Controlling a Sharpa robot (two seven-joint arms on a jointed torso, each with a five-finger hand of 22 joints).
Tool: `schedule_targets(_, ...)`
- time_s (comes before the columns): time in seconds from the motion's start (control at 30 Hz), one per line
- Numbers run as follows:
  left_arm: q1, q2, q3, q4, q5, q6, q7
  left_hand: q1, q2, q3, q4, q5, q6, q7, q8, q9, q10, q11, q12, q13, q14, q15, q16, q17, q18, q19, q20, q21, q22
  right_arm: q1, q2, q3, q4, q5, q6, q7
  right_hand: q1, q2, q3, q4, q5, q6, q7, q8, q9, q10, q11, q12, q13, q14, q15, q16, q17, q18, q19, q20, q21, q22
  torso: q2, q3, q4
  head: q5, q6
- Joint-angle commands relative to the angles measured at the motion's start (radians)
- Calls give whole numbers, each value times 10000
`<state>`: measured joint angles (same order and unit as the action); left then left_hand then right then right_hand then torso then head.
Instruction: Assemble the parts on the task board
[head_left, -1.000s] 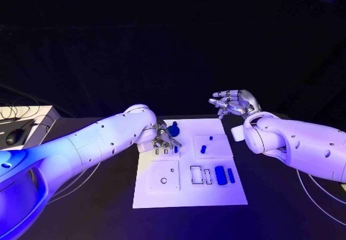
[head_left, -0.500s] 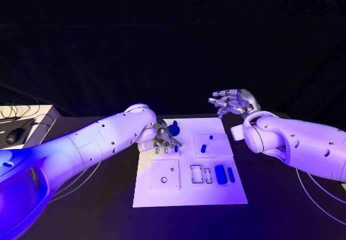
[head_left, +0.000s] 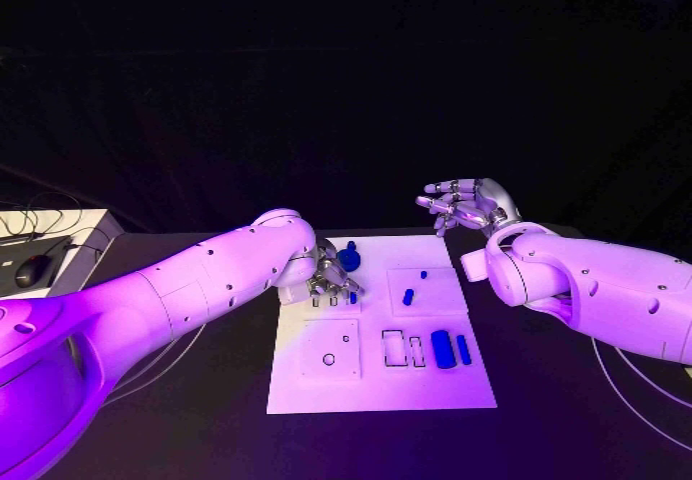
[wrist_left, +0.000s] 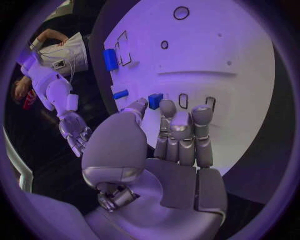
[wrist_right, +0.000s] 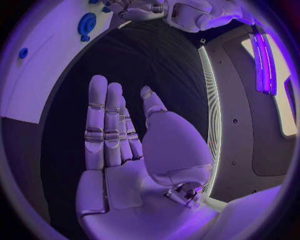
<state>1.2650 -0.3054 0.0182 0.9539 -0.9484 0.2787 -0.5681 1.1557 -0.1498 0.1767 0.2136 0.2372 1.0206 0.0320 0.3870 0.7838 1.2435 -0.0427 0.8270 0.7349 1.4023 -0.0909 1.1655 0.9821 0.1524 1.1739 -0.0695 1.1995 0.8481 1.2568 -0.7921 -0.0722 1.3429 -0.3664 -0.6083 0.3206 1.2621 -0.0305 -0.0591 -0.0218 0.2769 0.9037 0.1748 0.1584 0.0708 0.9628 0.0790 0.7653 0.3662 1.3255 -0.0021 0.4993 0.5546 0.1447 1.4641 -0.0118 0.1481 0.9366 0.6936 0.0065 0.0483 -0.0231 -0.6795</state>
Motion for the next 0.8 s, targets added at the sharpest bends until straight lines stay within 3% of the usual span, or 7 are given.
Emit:
schedule_targets(0.03, -20, 21, -3, -31, 99, 224, 176, -17, 130, -19, -133, 39, -46, -10, -28, -19, -63, -13, 50, -19, -96, 1, -16, -12, -142, -48, 16, -93, 27, 5, 12, 4, 9, -92, 55, 21, -81, -43, -4, 73, 52, -25, 20, 38, -4, -53, -10, 69, -31, -11, 67, -69, 17, 207, 63, 12, -27, -20, 2, 1, 1, 2, 2)
schedule_targets(0.37, -37, 12, -14, -85, 190, 230, 250, 113, 277, 109, -273, 36, -57, -20, -50, -34, -71, -23, 49, -32, -107, -6, -15, -19, -146, -42, 15, -104, 69, 5, 20, 3, 10, -117, 66, -19, -78, -37, -7, 74, 49, -28, 19, 39, -5, -50, -12, 74, -47, -7, 66, -70, 23, 207, 65, 10, -24, -29, 5, 1, -1, -38, -5)
schedule_targets(0.47, -38, 16, -17, -110, 227, 201, 278, 138, 341, 349, -377, 18, -72, -4, -137, -108, -100, -11, 28, -49, -131, 2, -38, -50, -153, -74, 6, -151, 58, 5, 30, 3, 9, -120, 80, -29, -78, -37, -7, 74, 49, -28, 19, 39, -5, -50, -12, 74, -47, -7, 66, -70, 23, 207, 65, 10, -24, -29, 12, 2, -5, 5, -11)
schedule_targets(0.63, -39, 12, -21, -176, 318, 109, 356, 306, 655, 587, -734, 19, -98, 44, -385, -334, -156, 19, -124, -175, -191, 25, -81, -110, -160, -149, 10, -252, 3, 6, 39, 2, 6, -146, 100, -54, -81, -33, -12, 75, 52, -23, 13, 43, -5, -41, -16, 82, -57, 4, 61, -66, 29, 209, 77, 7, -19, -37, 8, 3, 8, 7, -26)
schedule_targets(0.8, -40, -4, -23, -217, 442, 100, 432, 326, 763, 1101, -1084, 14, -57, 49, -591, -518, -163, 30, -245, -289, -246, 30, -97, -140, -176, -199, 4, -326, 1, 6, 39, 1, 2, -161, 112, -70, -79, -35, -17, 73, 55, -11, 7, 49, -4, -27, -22, 86, -63, 14, 57, -63, 31, 211, 88, 3, -13, -42, 2, -6, 15, 15, -40)
